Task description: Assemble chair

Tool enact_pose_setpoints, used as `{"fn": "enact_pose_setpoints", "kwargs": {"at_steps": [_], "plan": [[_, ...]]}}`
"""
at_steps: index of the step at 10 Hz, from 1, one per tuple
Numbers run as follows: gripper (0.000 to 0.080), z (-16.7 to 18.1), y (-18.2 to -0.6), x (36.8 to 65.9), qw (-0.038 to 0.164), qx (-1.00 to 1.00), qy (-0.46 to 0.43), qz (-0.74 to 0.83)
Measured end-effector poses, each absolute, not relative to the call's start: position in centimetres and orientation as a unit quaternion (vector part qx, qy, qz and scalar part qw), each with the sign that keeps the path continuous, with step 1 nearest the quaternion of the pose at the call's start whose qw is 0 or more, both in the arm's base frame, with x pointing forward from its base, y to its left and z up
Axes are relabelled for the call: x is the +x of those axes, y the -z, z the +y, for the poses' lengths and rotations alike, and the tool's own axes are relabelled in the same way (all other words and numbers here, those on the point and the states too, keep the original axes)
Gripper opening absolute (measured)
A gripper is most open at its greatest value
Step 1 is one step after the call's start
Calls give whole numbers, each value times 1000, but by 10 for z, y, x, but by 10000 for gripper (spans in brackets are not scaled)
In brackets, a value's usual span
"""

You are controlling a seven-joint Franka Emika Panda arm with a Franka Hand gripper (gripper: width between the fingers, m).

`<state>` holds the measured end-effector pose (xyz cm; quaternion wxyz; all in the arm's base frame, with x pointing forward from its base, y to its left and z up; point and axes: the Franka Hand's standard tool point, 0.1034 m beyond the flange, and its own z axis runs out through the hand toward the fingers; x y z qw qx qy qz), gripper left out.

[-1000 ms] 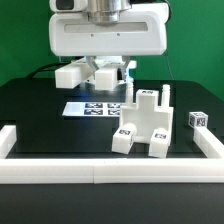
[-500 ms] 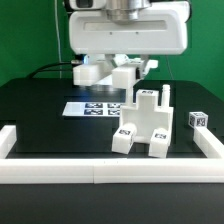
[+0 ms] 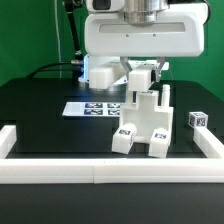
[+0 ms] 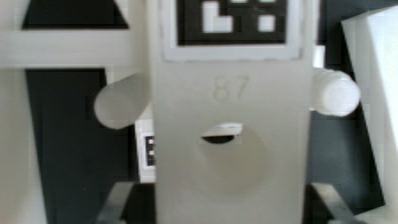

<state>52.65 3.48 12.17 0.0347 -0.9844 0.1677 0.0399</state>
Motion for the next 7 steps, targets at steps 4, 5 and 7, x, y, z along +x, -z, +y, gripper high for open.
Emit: {"fn": "enact_pose_setpoints", "kwargs": {"at_steps": [4, 5, 7], "plan": [[288, 61, -123, 532, 37, -987, -33, 151], [288, 70, -123, 535, 38, -988, -32, 146], [288, 72, -119, 534, 36, -988, -34, 147]]}}
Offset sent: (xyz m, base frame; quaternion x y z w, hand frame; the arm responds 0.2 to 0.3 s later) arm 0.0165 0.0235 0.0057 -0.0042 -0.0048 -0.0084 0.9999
